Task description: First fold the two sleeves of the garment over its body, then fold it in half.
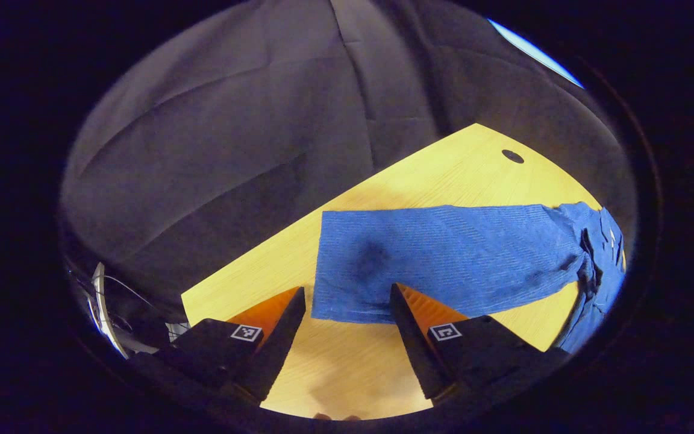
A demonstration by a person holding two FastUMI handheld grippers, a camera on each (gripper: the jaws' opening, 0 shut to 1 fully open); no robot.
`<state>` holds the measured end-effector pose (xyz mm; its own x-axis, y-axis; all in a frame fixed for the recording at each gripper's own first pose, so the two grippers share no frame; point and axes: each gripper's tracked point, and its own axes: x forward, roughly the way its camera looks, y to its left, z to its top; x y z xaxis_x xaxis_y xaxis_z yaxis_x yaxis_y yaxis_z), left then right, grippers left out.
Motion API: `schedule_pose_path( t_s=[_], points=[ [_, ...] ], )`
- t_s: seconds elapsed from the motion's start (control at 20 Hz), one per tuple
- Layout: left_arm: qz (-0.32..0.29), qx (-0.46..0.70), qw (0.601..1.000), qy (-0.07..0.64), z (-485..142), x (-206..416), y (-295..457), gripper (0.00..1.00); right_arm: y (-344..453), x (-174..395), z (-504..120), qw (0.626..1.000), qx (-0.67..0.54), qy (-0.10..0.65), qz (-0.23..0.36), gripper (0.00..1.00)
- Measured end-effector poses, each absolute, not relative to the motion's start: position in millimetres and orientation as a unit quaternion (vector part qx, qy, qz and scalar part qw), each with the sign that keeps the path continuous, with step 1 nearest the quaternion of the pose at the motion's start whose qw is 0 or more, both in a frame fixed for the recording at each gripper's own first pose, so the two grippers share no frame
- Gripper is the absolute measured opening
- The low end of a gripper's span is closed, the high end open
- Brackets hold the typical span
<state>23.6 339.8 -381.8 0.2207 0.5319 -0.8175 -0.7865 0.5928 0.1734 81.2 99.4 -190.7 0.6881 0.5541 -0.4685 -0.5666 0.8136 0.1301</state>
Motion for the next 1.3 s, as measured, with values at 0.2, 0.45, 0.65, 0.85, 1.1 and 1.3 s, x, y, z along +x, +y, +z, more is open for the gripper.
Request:
schedule_pose_path(
  t_s=[0.2, 0.45, 0.65, 0.85, 1.1, 1.3],
  points=[
    [0.418, -0.197, 0.763, 0.452, -385, 24, 342, 0.75, 92, 71, -187, 0.921, -0.043, 0.242, 0.301, 0.97],
    [0.372, -0.177, 0.786, 0.461, -386, 42, 338, 0.34, 92, 60, -198, 0.916, -0.060, 0.251, 0.307, 0.98],
    [0.372, -0.188, 0.793, 0.444, -385, 49, 334, 0.06, 82, 57, -209, 0.916, -0.053, 0.269, 0.293, 0.98],
    [0.364, -0.205, 0.794, 0.442, -384, 49, 325, 0.00, 69, 64, -215, 0.921, -0.048, 0.276, 0.272, 0.98],
    [0.339, -0.161, 0.830, 0.413, -338, 83, 302, 0.00, 56, 72, -219, 0.927, -0.046, 0.276, 0.249, 0.98],
    [0.263, -0.117, 0.880, 0.377, -284, 146, 249, 0.00, 43, 74, -223, 0.932, -0.041, 0.282, 0.224, 0.98]
  ],
)
